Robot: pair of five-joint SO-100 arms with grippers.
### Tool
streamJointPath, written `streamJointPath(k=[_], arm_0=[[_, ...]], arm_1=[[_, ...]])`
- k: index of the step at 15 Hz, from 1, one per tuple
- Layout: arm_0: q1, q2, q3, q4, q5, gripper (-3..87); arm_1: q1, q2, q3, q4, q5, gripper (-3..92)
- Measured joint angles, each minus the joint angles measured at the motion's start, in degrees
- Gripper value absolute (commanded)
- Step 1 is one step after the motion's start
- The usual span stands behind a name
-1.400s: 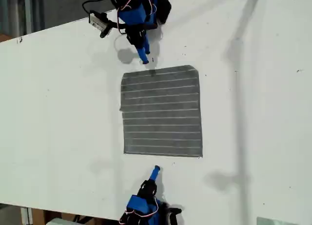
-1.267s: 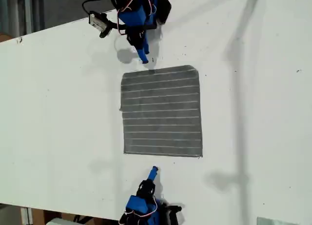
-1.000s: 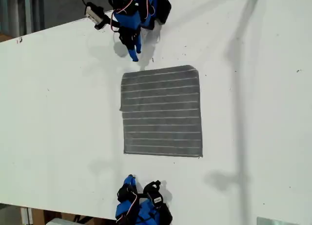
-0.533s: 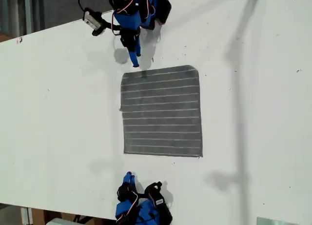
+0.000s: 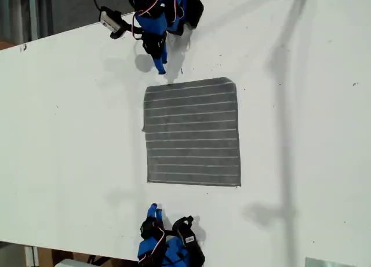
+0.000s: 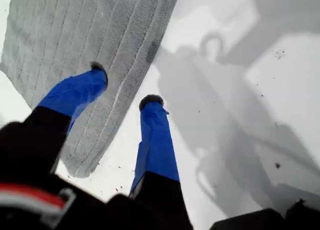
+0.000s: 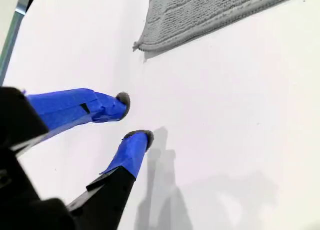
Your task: Grasp corners of a square towel and fold twice.
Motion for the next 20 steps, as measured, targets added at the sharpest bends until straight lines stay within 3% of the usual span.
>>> streamJointPath(k=[2, 4, 7, 12, 16, 20], arm_0=[[2.2, 0.0, 0.7, -3.1, -1.4, 16.2], [2.8, 0.0, 0.8, -4.8, 0.0, 18.5], [3.9, 0.0, 0.8, -5.0, 1.1, 18.6], [4.2, 0.0, 0.8, -5.5, 2.2, 18.9], [4.3, 0.0, 0.8, -5.5, 2.2, 18.9], [4.7, 0.0, 0.8, -5.5, 2.2, 18.6]], arm_1=[[-4.0, -1.6, -0.3, -7.0, -3.9, 27.7], [-9.2, -21.5, -9.3, -13.0, -6.6, 30.3], [-25.1, -59.7, -35.3, -8.1, -5.1, 30.7], [-48.0, -96.2, -57.7, -1.5, 6.5, 34.7], [-50.5, -113.4, -74.4, 0.0, 6.6, 34.6], [-50.4, -118.1, -76.4, -0.9, 6.1, 33.2]])
